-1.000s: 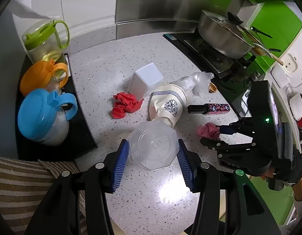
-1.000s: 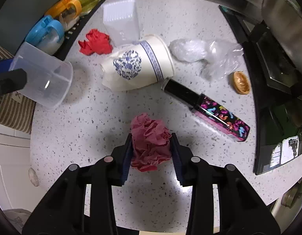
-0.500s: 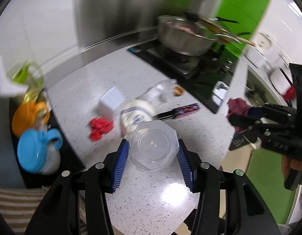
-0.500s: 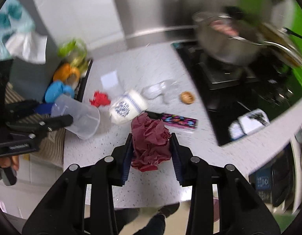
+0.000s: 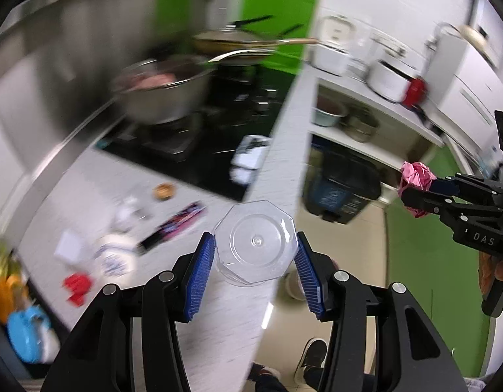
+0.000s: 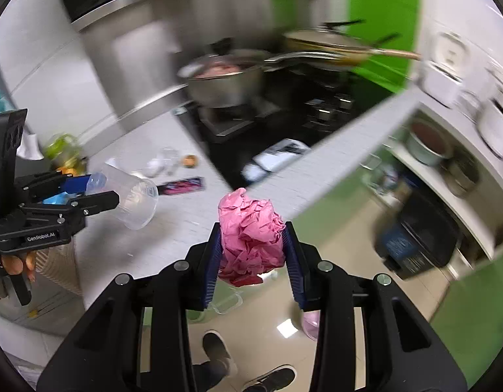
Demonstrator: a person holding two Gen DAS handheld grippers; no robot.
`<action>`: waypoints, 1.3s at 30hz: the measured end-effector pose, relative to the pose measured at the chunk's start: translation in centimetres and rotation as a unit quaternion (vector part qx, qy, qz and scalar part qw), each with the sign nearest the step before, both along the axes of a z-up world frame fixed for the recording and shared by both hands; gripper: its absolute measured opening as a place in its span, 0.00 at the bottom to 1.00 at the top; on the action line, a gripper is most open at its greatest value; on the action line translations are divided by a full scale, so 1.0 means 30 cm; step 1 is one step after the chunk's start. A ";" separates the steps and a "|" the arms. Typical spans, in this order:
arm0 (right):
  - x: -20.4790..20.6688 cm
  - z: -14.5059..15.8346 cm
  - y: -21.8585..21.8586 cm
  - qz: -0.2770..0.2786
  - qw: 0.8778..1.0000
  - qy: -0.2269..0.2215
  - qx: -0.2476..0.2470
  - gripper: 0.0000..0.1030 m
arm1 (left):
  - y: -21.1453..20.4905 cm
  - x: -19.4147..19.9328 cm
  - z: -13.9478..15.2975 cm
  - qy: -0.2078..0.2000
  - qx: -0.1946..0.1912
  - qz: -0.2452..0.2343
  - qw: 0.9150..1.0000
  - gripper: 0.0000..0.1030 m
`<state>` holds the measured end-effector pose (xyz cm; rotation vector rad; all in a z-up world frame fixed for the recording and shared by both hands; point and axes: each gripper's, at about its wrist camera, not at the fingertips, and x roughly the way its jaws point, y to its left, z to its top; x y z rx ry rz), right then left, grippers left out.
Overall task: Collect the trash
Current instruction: 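Carry the cup and pink paper with both grippers over the wastebasket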
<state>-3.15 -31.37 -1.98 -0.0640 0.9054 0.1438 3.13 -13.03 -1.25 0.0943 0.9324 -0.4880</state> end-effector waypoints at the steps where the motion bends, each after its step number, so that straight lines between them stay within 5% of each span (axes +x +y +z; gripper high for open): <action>1: -0.035 -0.003 -0.063 -0.017 1.000 -0.001 0.000 0.36 | -0.056 -0.009 -0.002 -0.001 -0.001 -0.014 1.000 0.48; 10: -0.221 -0.074 -0.445 -0.094 0.995 0.015 0.001 0.36 | -0.455 -0.118 -0.089 0.018 -0.003 -0.085 0.996 0.48; 18: -0.262 -0.208 -0.652 -0.116 0.992 0.044 0.007 0.36 | -0.678 -0.125 -0.239 0.049 0.010 -0.119 0.992 0.48; 24: -0.245 -0.415 -0.766 -0.144 0.987 0.064 0.017 0.36 | -0.806 -0.079 -0.476 0.076 0.028 -0.159 0.984 0.48; 39: -0.216 -1.090 -1.020 -0.207 0.972 0.105 0.039 0.36 | -1.110 0.025 -1.268 0.143 0.073 -0.235 0.959 0.48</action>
